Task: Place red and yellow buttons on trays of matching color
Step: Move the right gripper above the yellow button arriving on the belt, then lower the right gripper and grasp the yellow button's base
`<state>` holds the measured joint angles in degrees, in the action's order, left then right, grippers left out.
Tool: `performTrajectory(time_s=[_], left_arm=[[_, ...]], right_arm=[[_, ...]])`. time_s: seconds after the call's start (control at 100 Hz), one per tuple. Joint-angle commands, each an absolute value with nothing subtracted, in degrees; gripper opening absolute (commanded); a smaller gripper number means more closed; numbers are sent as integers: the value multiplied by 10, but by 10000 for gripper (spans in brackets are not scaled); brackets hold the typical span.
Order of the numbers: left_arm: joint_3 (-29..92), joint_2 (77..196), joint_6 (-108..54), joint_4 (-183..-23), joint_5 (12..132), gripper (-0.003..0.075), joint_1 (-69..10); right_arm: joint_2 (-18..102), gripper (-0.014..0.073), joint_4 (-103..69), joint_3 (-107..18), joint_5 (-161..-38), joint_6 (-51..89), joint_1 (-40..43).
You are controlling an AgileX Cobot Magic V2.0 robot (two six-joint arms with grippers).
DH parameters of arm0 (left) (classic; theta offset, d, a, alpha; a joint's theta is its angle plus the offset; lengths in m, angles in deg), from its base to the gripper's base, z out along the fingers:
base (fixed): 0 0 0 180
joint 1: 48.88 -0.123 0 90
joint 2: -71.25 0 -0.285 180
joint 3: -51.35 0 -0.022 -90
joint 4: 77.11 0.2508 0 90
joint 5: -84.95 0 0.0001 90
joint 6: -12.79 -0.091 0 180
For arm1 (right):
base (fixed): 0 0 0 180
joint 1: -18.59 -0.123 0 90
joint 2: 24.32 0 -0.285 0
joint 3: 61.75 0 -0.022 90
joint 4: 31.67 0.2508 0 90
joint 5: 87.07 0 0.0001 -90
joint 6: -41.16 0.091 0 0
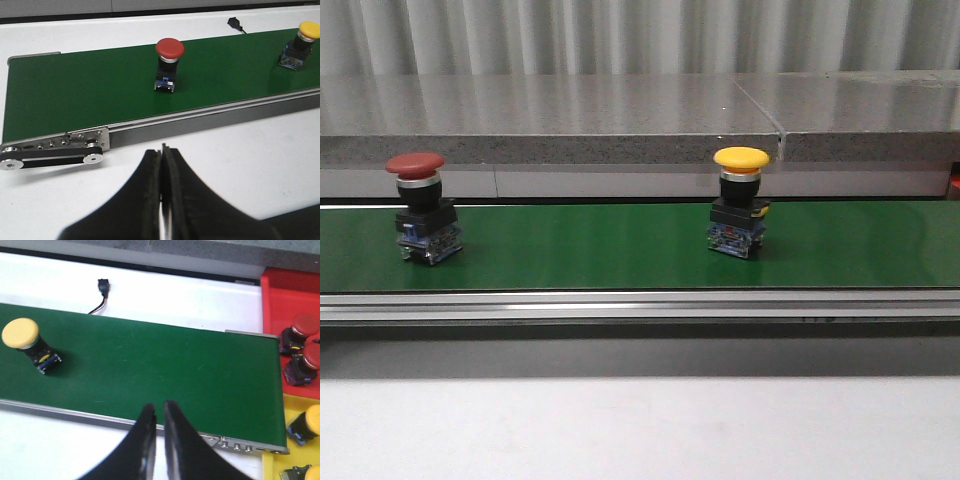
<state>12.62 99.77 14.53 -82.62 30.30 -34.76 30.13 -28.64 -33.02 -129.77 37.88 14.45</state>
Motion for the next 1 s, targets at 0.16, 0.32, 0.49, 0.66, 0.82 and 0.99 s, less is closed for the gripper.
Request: performTrajectory(time_s=[0.16,0.32,0.49,0.66,0.82,0.99], left_arm=[[140,1002,145,-835,338,-20,-342],[140,1002,145,-835,338,-20,-342],[140,1002,145,-835,338,-20,-342],[140,1002,145,-835,338,-20,-342],[140,1002,145,-835,338,-20,-342],[140,1002,145,-835,338,-20,-342]], right_arm=[[404,475,-264,-441,-1335,361,104],[475,510,-264,-505,-1376,352,73],[553,510,-264,-570,-1429,321,43],[610,510,-257,-611,-1467,311,38],[646,510,-248,-623,-1483,300,38],[677,510,-238,-623,-1482,286,38]])
